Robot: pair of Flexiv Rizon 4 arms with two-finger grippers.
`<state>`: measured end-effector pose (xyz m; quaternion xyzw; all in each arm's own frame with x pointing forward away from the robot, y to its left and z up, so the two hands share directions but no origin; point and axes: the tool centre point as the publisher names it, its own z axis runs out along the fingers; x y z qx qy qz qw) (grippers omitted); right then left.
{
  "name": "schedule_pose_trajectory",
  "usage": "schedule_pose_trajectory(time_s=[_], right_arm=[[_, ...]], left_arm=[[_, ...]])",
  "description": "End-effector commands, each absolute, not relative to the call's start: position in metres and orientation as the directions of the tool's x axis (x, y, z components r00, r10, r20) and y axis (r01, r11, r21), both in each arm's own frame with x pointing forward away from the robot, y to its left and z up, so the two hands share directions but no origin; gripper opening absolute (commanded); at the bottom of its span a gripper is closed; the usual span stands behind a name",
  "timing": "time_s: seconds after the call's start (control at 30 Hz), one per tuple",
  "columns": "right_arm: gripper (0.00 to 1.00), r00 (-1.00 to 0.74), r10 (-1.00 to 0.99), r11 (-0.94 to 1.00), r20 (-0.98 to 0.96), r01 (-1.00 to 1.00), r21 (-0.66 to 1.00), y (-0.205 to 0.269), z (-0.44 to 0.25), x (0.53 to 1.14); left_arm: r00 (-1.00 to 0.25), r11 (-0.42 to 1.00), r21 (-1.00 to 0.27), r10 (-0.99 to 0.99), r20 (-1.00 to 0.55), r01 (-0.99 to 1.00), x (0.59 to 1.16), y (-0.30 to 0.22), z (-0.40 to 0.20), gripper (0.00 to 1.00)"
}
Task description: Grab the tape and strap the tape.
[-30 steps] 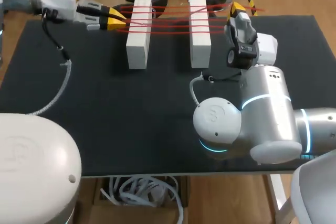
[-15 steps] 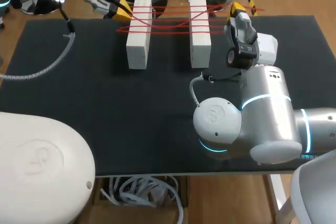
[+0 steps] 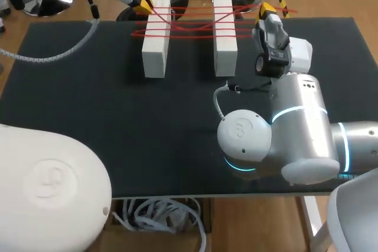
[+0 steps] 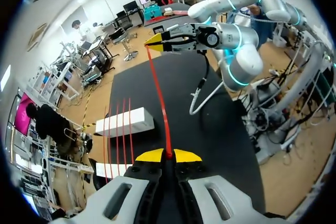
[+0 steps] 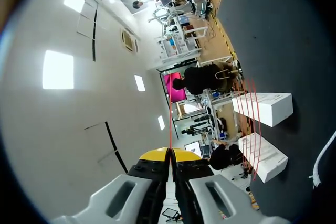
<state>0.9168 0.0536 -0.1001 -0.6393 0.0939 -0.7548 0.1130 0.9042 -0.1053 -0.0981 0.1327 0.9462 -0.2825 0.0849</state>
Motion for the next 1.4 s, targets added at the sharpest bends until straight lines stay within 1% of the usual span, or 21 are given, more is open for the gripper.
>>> schedule_pose_trajectory(time_s=[0.03, 0.23, 0.87, 0.9, 0.97, 1.07, 1.13, 1.17, 1.2, 1.27, 1.4], right_arm=[[0.00, -0.152, -0.289, -0.957, 0.945, 0.051, -0.284, 0.052, -0.098, 0.917], [0.00, -0.152, -0.289, -0.957, 0.945, 0.051, -0.284, 0.052, -0.098, 0.917], [0.00, -0.152, -0.289, -0.957, 0.945, 0.051, -0.284, 0.052, -0.098, 0.917], [0.00, -0.151, -0.219, -0.976, 0.964, 0.042, -0.215, 0.051, -0.096, 0.917], [0.00, -0.143, -0.012, -0.999, 0.990, 0.038, -0.006, 0.048, -0.094, 0.917], [0.00, -0.148, 0.263, -0.962, 0.953, 0.034, 0.271, 0.044, -0.092, 0.916], [0.00, -0.152, 0.464, -0.879, 0.873, 0.043, 0.474, 0.042, -0.091, 0.914], [0.00, -0.157, 0.600, -0.788, 0.785, 0.053, 0.613, 0.041, -0.089, 0.913], [0.00, -0.164, 0.672, -0.724, 0.722, 0.061, 0.688, 0.041, -0.088, 0.911], [0.00, -0.216, 0.708, -0.683, 0.673, 0.035, 0.729, 0.044, -0.079, 0.909], [0.00, -0.216, 0.708, -0.683, 0.673, 0.035, 0.729, 0.044, -0.079, 0.909]], left_arm=[[-0.949, 0.794, -0.523, 0.217, -0.230, 0.309, 0.902, -0.110, -0.096, 0.00], [-0.947, 0.784, -0.533, 0.233, -0.222, 0.318, 0.899, -0.119, -0.095, 0.00], [-0.948, 0.786, -0.533, 0.230, -0.222, 0.315, 0.900, -0.119, -0.095, 0.00], [-0.948, 0.786, -0.533, 0.230, -0.222, 0.315, 0.900, -0.119, -0.095, 0.00], [-0.948, 0.786, -0.533, 0.230, -0.222, 0.315, 0.900, -0.119, -0.095, 0.00], [-0.948, 0.786, -0.533, 0.230, -0.222, 0.315, 0.900, -0.119, -0.095, 0.00], [-0.948, 0.786, -0.533, 0.230, -0.222, 0.315, 0.900, -0.119, -0.095, 0.00], [-0.948, 0.786, -0.533, 0.230, -0.222, 0.315, 0.900, -0.119, -0.095, 0.00], [-0.948, 0.786, -0.533, 0.230, -0.222, 0.315, 0.900, -0.119, -0.095, 0.00], [-0.948, 0.786, -0.533, 0.230, -0.222, 0.315, 0.900, -0.119, -0.095, 0.00], [-0.948, 0.786, -0.533, 0.230, -0.222, 0.315, 0.900, -0.119, -0.095, 0.00]])
